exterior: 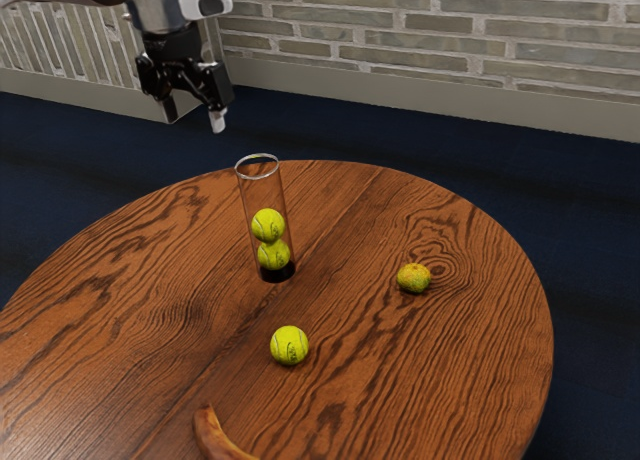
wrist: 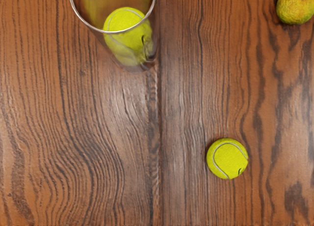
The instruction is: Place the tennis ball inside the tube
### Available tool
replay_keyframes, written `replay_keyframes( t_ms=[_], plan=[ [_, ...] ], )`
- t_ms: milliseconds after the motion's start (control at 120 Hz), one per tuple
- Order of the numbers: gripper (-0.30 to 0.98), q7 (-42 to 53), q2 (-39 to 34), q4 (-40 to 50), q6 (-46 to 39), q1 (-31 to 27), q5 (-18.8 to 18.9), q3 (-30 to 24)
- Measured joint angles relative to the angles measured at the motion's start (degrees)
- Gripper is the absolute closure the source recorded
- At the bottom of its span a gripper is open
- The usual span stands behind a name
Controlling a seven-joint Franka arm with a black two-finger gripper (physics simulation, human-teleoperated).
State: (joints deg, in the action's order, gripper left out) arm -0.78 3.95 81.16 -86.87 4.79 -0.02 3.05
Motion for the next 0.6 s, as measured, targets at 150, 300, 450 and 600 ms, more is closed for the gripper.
replay_keyframes(
  t_ms=[150,300,450,600],
  plan=[
    [0.0,0.0,-1.3,1.7,0.2,0.3,0.2,-0.5],
    [0.0,0.0,-13.9,18.6,-3.3,-0.9,0.2,-1.5],
    [0.0,-0.1,-18.4,30.7,-8.6,-1.2,-0.1,-3.4],
    [0.0,-0.2,-19.1,41.5,-18.3,-1.1,-2.1,-5.2]
  ],
)
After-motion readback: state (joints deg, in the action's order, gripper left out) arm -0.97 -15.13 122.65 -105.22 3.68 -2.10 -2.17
